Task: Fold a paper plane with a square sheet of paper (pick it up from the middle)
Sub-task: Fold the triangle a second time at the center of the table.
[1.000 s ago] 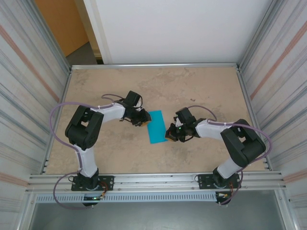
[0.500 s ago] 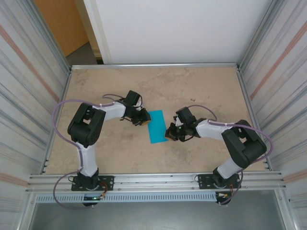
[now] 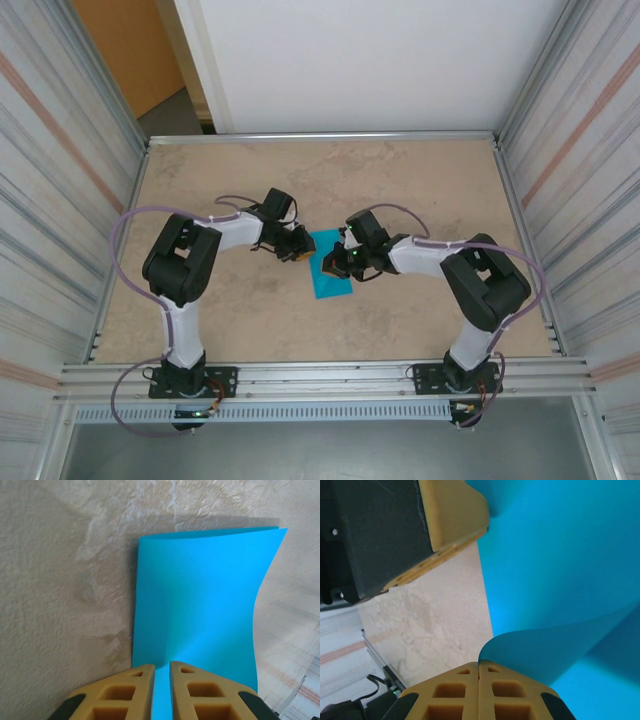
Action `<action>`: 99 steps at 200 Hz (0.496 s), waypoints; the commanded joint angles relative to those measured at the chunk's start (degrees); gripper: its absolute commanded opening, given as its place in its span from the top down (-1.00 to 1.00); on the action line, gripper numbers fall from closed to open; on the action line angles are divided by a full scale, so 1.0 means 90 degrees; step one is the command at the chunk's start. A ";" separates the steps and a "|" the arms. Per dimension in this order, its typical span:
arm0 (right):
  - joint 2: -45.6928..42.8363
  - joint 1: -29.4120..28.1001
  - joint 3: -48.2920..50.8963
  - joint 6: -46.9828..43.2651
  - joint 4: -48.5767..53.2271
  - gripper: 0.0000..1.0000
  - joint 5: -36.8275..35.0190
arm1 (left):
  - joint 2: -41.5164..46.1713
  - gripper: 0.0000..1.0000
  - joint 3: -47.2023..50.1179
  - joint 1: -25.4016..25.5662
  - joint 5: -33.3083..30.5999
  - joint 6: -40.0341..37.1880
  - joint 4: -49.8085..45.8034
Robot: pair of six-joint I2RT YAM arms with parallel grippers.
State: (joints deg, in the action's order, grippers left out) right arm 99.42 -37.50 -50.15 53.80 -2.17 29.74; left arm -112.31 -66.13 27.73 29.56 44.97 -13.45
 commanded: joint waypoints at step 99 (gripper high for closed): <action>0.0638 -0.0108 -0.0190 0.0380 -0.0461 1.00 -0.0389 | -0.0285 0.67 0.0033 0.0013 -0.0081 -0.0134 -0.0434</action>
State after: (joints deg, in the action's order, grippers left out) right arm 104.25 -37.93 -50.78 56.42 -5.32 28.03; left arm -112.46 -66.26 27.73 29.63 44.82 -13.45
